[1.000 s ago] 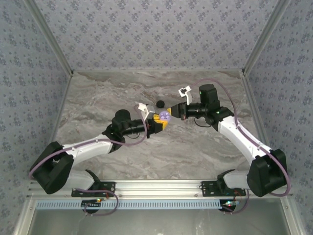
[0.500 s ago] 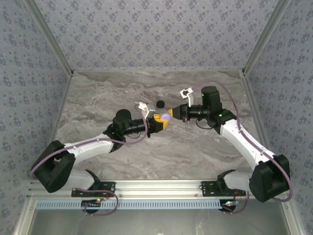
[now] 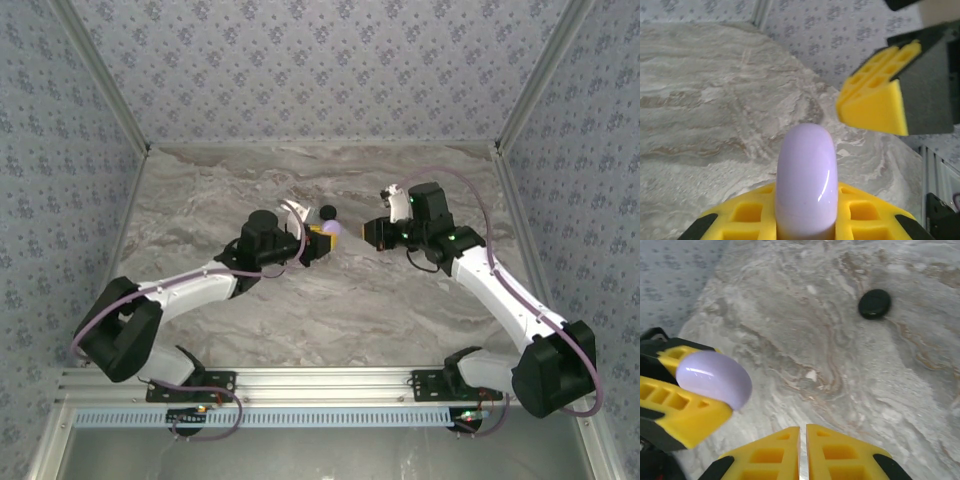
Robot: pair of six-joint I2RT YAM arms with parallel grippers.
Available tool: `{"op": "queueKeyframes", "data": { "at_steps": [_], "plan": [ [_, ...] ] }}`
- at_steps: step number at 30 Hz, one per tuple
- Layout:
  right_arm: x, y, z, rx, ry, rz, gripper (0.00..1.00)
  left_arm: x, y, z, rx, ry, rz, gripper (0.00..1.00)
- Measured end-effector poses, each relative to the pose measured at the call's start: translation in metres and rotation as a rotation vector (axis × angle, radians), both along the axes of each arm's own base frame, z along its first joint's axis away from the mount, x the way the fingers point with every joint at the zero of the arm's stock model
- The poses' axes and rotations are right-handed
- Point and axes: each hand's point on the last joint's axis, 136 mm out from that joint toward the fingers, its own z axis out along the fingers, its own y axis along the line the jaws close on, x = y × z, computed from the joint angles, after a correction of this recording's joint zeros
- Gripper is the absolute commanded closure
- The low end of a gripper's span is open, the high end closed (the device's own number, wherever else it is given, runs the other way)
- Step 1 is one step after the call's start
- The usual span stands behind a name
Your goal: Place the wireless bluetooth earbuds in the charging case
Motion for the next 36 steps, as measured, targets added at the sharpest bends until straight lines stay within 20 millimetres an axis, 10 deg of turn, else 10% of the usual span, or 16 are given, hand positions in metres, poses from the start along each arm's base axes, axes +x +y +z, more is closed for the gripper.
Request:
{"op": "queueKeyframes", "data": {
  "at_steps": [19, 36],
  "plan": [
    [0.010, -0.024, -0.014, -0.093, 0.010, -0.111, 0.84, 0.057, 0.024, -0.117, 0.233, 0.541, 0.251, 0.86],
    [0.011, -0.025, -0.021, -0.104, 0.029, -0.117, 0.84, 0.085, 0.007, -0.153, 0.258, 0.664, 0.235, 0.87]
  ]
}}
